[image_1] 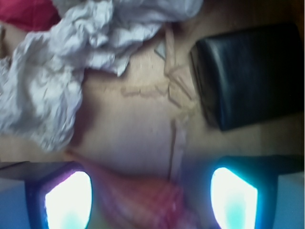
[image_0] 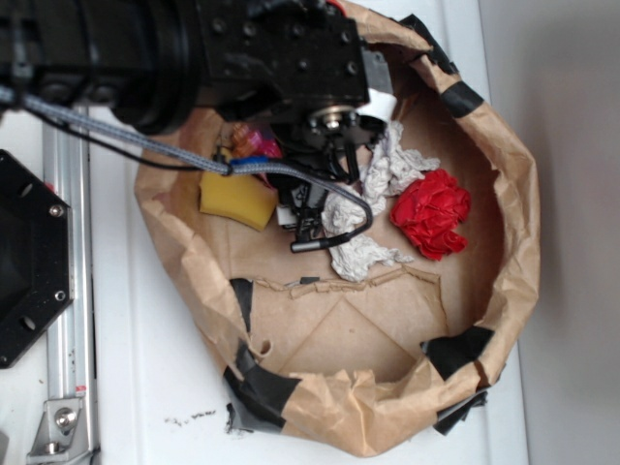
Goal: Grab the shell.
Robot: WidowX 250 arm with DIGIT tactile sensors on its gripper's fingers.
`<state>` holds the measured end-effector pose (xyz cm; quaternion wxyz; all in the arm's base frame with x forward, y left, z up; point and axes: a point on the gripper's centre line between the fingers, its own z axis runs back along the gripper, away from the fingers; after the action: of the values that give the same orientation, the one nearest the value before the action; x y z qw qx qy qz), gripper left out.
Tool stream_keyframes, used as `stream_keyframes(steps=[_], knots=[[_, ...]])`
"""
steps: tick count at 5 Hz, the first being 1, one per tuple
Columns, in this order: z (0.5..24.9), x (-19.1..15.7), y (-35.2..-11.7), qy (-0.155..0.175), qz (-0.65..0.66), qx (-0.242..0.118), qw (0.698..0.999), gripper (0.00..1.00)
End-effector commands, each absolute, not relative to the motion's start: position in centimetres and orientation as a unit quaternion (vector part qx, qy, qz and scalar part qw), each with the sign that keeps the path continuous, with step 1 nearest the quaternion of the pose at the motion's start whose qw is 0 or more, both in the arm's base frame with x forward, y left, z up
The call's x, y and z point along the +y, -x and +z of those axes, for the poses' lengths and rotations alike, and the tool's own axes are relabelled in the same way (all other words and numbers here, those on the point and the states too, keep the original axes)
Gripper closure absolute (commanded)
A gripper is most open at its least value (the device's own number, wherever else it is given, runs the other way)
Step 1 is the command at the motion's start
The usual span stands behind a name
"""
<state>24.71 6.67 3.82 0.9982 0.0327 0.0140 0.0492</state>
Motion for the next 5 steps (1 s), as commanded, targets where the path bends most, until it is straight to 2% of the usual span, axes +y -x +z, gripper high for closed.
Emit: stream_keyframes(steps=[1, 2, 3, 4, 5], knots=[[2.3, 7.5, -23.4, -0.022, 0.011, 0.026, 0.999, 0.00], [2.4, 7.5, -23.2, -0.026, 0.010, 0.027, 0.999, 0.00], [1.8, 7.0, -22.5, -0.026, -0.029, 0.044, 0.998, 0.00], [1.8, 6.1, -21.1, -0.037, -0.053, 0.050, 0.997, 0.00], [2.3, 6.1, -20.7, -0.034, -0.058, 0.048, 0.997, 0.00]])
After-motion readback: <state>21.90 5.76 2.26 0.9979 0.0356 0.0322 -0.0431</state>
